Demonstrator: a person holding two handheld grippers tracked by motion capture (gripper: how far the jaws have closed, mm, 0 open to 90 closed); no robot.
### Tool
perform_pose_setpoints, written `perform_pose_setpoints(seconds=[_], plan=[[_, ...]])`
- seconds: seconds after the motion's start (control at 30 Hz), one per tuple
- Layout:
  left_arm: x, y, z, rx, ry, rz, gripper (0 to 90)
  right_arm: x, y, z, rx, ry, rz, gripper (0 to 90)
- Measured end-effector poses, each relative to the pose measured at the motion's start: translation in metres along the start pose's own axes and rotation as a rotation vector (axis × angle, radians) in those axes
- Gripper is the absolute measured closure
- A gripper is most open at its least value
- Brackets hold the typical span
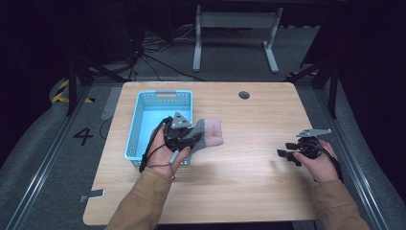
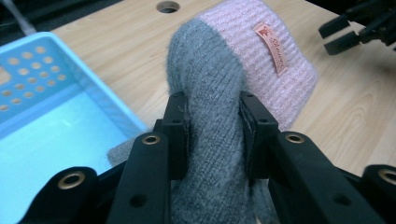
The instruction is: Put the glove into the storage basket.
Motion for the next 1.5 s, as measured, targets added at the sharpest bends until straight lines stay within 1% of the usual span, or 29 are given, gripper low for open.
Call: perform_pose_setpoints(seconds=[0.07,0.2,0.3,0.33,0.37,0.5,0.67,0.73,0.8,0.9,0.93,0.97,1.07,1.13,1.2,1.3,1.37,1.4,1.47,1.5], plan=[[0.006,-0.004,0.000,-0.006,-0.011,-0.009,68.3,0.001,0.001,0.001,0.001,0.000,0.000,45.1],[0.020,-0.009,0.001,0.003,-0.012,-0.025,68.3,-0.001,-0.001,0.004,0.000,0.007,0.003,45.1],[0.031,-0.011,0.002,0.003,-0.022,-0.036,68.3,-0.002,-0.002,0.008,0.001,0.017,0.013,45.1],[0.031,-0.011,0.002,0.003,-0.022,-0.036,68.3,-0.002,-0.002,0.009,0.002,0.020,0.014,45.2],[0.038,-0.012,0.002,0.005,-0.032,-0.045,68.3,-0.001,-0.002,0.011,0.005,0.023,0.013,45.2],[0.050,-0.014,0.002,0.004,-0.043,-0.059,68.3,-0.002,-0.002,0.015,0.006,0.025,0.019,45.2],[0.065,-0.015,0.003,0.017,-0.052,-0.077,68.3,-0.004,-0.004,0.021,0.006,0.039,0.026,45.1],[0.071,-0.015,0.005,0.030,-0.056,-0.080,68.3,-0.004,-0.005,0.022,0.006,0.041,0.027,45.0],[0.078,-0.014,0.006,0.031,-0.057,-0.082,68.3,-0.005,-0.006,0.024,0.005,0.041,0.027,45.0],[0.088,-0.013,0.008,0.029,-0.065,-0.073,68.2,-0.005,-0.007,0.026,0.007,0.048,0.033,44.9],[0.088,-0.013,0.008,0.029,-0.065,-0.073,68.1,-0.005,-0.008,0.027,0.007,0.048,0.031,44.8],[0.095,-0.012,0.010,0.028,-0.073,-0.080,68.1,-0.006,-0.008,0.028,0.007,0.049,0.035,44.8],[0.104,-0.010,0.013,0.037,-0.074,-0.093,68.1,-0.006,-0.008,0.030,0.012,0.054,0.035,44.8],[0.108,-0.008,0.015,0.055,-0.077,-0.096,68.1,-0.007,-0.008,0.031,0.013,0.056,0.039,44.7],[0.111,-0.005,0.017,0.064,-0.070,-0.105,68.1,-0.007,-0.007,0.032,0.016,0.055,0.039,44.6],[0.115,-0.001,0.020,0.075,-0.077,-0.107,68.0,-0.006,-0.007,0.032,0.018,0.050,0.039,44.4],[0.119,0.004,0.023,0.087,-0.072,-0.099,68.1,-0.005,-0.006,0.031,0.017,0.051,0.037,44.2],[0.120,0.006,0.024,0.088,-0.075,-0.100,68.1,-0.005,-0.006,0.031,0.015,0.047,0.035,44.1],[0.124,0.013,0.028,0.107,-0.070,-0.101,68.1,-0.004,-0.006,0.031,0.016,0.047,0.034,44.1],[0.125,0.016,0.030,0.109,-0.066,-0.101,68.0,-0.004,-0.005,0.030,0.016,0.045,0.035,44.0]])
Point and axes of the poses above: each handheld gripper's, and its own axes: y roughly forward along the jaws, z roughly out of its underside, x roughly to its left, the point moved 5 cm from there along y, roughly forward along the jaws, and after that the axes turned 9 degrees about x, right-handed, at the moved point
